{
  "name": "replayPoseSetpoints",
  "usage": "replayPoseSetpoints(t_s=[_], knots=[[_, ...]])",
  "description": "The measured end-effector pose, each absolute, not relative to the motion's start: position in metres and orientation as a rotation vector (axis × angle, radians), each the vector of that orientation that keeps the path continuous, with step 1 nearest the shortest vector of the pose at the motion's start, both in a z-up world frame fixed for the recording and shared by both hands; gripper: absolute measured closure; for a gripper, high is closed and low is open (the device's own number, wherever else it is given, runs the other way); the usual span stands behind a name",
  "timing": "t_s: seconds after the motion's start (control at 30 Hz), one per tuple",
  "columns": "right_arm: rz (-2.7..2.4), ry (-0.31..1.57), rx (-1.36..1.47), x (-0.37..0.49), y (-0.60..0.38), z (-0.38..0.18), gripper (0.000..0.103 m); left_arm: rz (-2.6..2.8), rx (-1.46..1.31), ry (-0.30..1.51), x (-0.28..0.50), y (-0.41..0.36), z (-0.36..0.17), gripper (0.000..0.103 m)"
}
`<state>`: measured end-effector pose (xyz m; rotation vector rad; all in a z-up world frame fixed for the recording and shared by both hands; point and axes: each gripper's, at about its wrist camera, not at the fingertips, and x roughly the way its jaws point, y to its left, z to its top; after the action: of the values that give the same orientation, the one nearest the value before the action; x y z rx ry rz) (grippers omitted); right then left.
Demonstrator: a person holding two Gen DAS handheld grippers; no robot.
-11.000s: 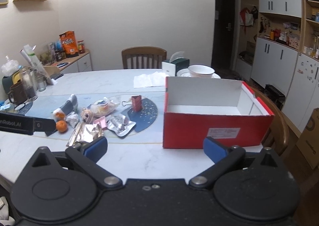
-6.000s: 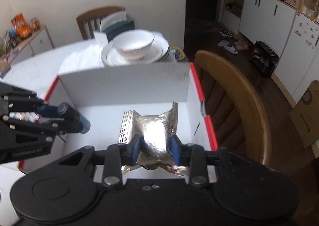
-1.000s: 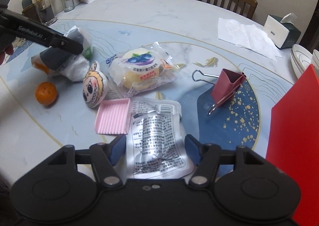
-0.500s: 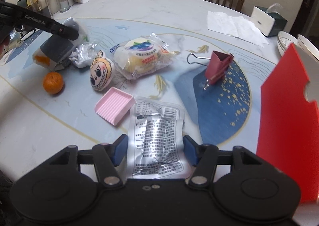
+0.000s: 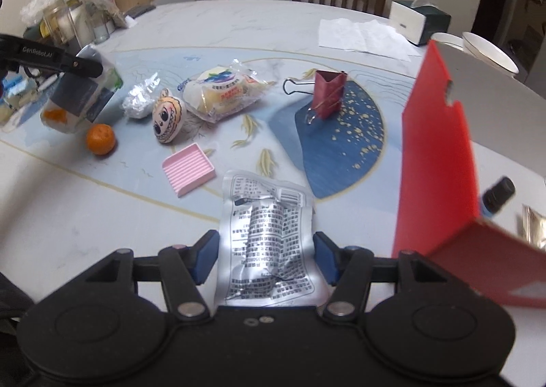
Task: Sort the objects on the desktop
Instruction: 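Carry the tissue pack and blister pack over the red box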
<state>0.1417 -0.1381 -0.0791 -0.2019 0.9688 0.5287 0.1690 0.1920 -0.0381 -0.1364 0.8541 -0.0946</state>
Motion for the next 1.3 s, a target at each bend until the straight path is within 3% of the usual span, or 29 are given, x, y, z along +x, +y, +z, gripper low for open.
replayPoseSetpoints(t_s=[0.43, 0.87, 1.3], knots=[[0.526, 0.932, -0.115, 0.103, -0.179, -0.036, 0.044, -0.178, -0.15, 0.819, 0.142, 0.144, -0.006, 0.091], [0.456, 0.87, -0.037, 0.082, -0.257, 0.015, 0.044, -0.419, -0.105, 0.781, 0.146, 0.033, 0.018, 0.091], [0.351, 0.82, -0.041, 0.106, -0.346, 0.027, 0.044, -0.605, -0.034, 0.718, 0.173, -0.093, 0.039, 0.091]])
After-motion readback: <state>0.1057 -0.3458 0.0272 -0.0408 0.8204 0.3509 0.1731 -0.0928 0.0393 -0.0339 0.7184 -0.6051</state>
